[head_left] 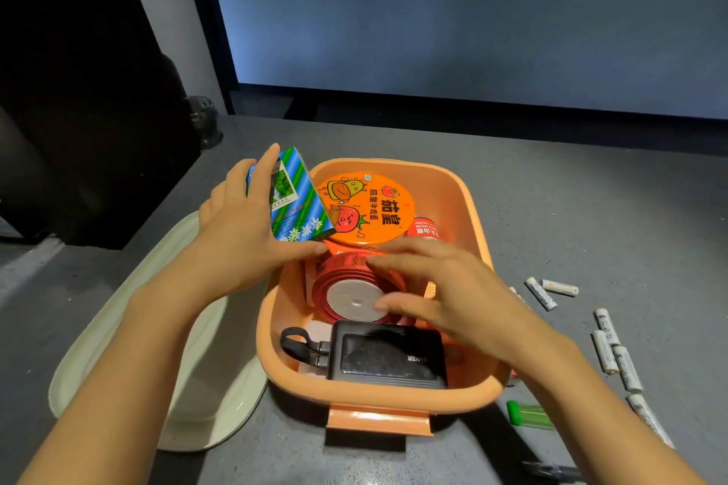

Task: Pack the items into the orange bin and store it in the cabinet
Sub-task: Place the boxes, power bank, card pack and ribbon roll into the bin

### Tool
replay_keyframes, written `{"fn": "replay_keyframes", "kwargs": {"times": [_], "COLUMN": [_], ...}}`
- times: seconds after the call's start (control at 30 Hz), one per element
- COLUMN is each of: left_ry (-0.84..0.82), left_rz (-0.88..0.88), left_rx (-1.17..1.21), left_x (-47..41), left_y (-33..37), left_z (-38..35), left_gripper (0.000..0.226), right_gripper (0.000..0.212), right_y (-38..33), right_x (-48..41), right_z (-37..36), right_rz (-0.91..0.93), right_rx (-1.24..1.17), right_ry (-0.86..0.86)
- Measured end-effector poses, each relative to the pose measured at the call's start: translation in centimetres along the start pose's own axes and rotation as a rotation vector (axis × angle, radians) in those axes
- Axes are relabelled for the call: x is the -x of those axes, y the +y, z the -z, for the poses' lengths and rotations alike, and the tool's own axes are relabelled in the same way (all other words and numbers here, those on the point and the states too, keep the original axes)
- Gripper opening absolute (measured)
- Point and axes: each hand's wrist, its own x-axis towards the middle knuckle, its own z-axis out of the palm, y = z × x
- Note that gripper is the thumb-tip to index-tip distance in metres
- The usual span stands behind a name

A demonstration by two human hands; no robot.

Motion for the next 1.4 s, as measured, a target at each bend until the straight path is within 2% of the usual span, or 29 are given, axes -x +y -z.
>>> {"fn": "replay_keyframes", "kwargs": {"times": [0.07, 0.27, 0.4, 0.57, 0.67, 0.9, 1.0, 1.03, 1.1, 1.17, 1.2, 1.27, 1.4], "left_ry": [0.004, -0.020, -0.030, -0.008, -0.014, -0.065, -0.102, -0.109, -0.119, -0.137, -0.144, -0.166, -0.195], "left_rz": [0.007, 0.016, 0.015, 0.014, 0.012, -0.024, -0.071, -0.093, -0.134, -0.157, -0.168, -0.186, -0.171], "left_rx": [0.002, 0.006, 0.013, 0.021, 0.049, 0.136, 0.156, 0.153, 0.145, 0.144, 0.138, 0.124, 0.173], "left_x": [0.0, 0.0, 0.1, 0.3, 0.5, 1.8, 2.3, 2.5, 2.9, 3.3, 3.5, 3.9, 4.2], "left_y": [-0.1, 0.0, -0.1, -0.2, 0.0, 0.9, 1.7, 2.1, 2.8, 3.7, 4.2, 5.1, 5.2], "left_z": [-0.1, -0.4, -0.2, 0.3, 0.6, 0.1, -0.8, -1.1, -1.6, -2.2, -2.5, -3.0, -2.9], "left_gripper": [0.127, 0.126, 0.126, 0.126, 0.126, 0.126, 0.131, 0.132, 0.128, 0.125, 0.123, 0.120, 0.113], "right_gripper": [0.059, 0.065, 0.050, 0.061, 0.064, 0.057, 0.050, 0.044, 0.026, 0.012, 0.008, 0.018, 0.035], "right_y": [0.2, -0.1, -0.6, -0.2, 0.7, 1.2, 1.7, 1.5, 0.4, -0.5, -0.7, -0.9, 0.1], "right_x": [0.2, -1.1, -1.7, -2.6, -2.9, -3.5, -3.1, -3.0, -2.7, -2.4, -2.2, -1.8, -1.0], "right_z": [-0.4, -1.2, -2.1, -2.7, -2.6, -2.0, -1.7, -1.4, -0.4, 0.7, 1.2, 1.7, 2.5], "right_rz": [0.023, 0.067, 0.145, -0.009, -0.060, 0.008, -0.025, -0.066, -0.180, -0.272, -0.286, -0.294, -0.379], "right_rx": [0.008, 0.132, 0.063, -0.008, 0.051, 0.000, 0.012, -0.073, -0.419, -0.803, -0.898, -0.943, -0.909], "right_ry": [-0.089, -0.210, -0.114, -0.028, -0.040, -0.100, -0.054, 0.012, 0.151, 0.176, 0.153, 0.107, 0.142]}}
